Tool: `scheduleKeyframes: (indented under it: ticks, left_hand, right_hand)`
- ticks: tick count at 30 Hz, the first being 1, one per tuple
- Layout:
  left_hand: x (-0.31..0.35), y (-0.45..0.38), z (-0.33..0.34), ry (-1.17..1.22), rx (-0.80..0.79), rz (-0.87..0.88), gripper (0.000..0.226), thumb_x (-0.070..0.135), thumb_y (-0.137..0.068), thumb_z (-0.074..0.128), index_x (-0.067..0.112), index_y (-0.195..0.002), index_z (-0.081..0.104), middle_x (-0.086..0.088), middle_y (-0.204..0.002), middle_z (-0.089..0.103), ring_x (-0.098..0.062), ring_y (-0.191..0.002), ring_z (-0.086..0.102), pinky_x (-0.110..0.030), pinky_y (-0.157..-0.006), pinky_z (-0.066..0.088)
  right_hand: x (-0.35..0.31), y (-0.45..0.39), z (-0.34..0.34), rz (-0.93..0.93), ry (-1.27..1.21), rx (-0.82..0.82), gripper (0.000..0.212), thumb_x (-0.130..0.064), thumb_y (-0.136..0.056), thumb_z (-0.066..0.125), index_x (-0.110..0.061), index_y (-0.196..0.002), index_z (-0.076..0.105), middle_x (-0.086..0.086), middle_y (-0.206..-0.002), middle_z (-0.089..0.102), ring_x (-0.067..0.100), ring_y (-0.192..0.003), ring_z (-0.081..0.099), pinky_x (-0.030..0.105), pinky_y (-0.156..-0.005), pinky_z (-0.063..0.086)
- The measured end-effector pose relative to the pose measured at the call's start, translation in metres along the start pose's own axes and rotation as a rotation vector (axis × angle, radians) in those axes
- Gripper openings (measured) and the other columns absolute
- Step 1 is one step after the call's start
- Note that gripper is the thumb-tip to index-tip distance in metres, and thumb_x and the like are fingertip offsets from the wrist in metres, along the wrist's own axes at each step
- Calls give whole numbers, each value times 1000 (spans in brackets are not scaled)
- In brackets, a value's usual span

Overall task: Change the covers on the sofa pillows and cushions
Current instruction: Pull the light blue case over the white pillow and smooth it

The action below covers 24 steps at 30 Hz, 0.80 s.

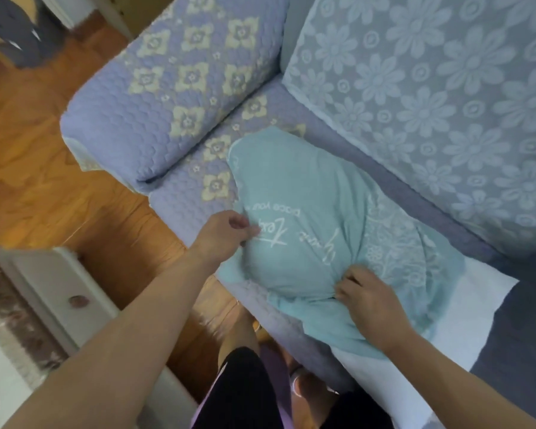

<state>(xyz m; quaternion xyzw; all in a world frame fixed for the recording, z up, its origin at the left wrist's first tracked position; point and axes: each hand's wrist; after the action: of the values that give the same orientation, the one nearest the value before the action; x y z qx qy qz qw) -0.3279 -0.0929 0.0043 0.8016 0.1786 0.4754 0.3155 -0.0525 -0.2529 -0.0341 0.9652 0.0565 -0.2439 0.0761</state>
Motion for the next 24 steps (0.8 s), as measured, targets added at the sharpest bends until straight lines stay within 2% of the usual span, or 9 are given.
scheduleKeyframes:
  ticks: [4, 8, 11, 14, 17, 19, 20, 22, 24]
  left_hand:
    - [-9, -4, -15, 207, -60, -111, 15, 13, -87, 80, 7, -85, 66, -2, -68, 56, -13, -61, 49, -25, -61, 45]
    - [-2, -6, -37, 142, -106, -140, 14, 11, -86, 80, 8, -81, 67, -2, -65, 56, -15, -62, 47, -25, -62, 45]
    - [16, 0, -55, 84, -55, -152, 13, 15, -85, 81, 9, -82, 70, -3, -73, 60, -17, -72, 51, -26, -67, 44]
    - [48, 29, -62, -267, -15, 36, 16, 24, -88, 79, 10, -84, 72, 1, -82, 63, -15, -77, 53, -26, -68, 40]
    - [60, 64, -22, -511, 26, 286, 14, 22, -91, 73, 14, -83, 65, 0, -88, 58, -18, -85, 55, -26, -73, 41]
    - [44, 81, 17, -747, 97, 396, 12, 23, -92, 71, 17, -90, 60, -2, -95, 56, -23, -92, 57, -35, -80, 41]
    - [30, 85, 32, -896, 118, 431, 18, 21, -86, 76, 16, -91, 59, -2, -91, 57, -24, -86, 59, -36, -76, 40]
    - [7, 87, 46, -990, 116, 499, 35, 11, -66, 87, 16, -83, 57, 0, -73, 56, -23, -65, 60, -36, -68, 45]
    - [-5, 86, 55, -994, 182, 558, 35, 5, -64, 85, 16, -82, 57, 0, -69, 54, -23, -59, 58, -36, -68, 50]
  right_hand:
    - [-6, -2, 2, 19, -30, -20, 17, -9, -83, 78, -18, -75, 66, -7, -84, 51, 11, -75, 54, 12, -69, 36]
    - [-17, -5, 11, -24, -36, -16, 18, -11, -85, 75, -17, -74, 62, -7, -88, 49, 15, -80, 52, 30, -69, 50]
    - [-30, -10, 9, -70, 52, -1, 19, -12, -77, 80, -15, -70, 63, -3, -96, 53, 18, -87, 50, 27, -73, 47]
    - [-40, -19, 9, -83, 53, -22, 14, -15, -75, 81, -17, -70, 68, 0, -116, 57, 21, -102, 51, 30, -85, 47]
    - [-37, -30, 20, -19, -58, -139, 9, -18, -77, 79, -20, -73, 72, -2, -122, 55, 23, -110, 51, 36, -91, 49]
    - [-41, -39, 16, 70, -197, -251, 5, -19, -83, 74, -23, -82, 74, -7, -114, 60, 18, -106, 56, 36, -92, 49]
    - [-46, -44, 7, 159, -291, -282, 7, -19, -88, 70, -24, -88, 74, -11, -106, 64, 11, -98, 60, 33, -90, 49]
    - [-59, -57, -18, 366, -467, -207, 16, -24, -97, 61, -21, -86, 71, -12, -84, 69, 2, -76, 61, 29, -79, 49]
    - [-73, -74, -40, 498, -630, -82, 29, -39, -97, 57, -20, -78, 66, -4, -73, 69, 7, -69, 64, 32, -72, 51]
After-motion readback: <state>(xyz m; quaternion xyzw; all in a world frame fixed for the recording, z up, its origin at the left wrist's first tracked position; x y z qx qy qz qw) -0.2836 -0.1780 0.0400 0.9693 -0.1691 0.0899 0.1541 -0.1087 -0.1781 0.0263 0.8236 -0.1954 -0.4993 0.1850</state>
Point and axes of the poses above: each hand's wrist, its own y-axis away from the middle knuckle, its own z-axis out of the palm, x = y × z
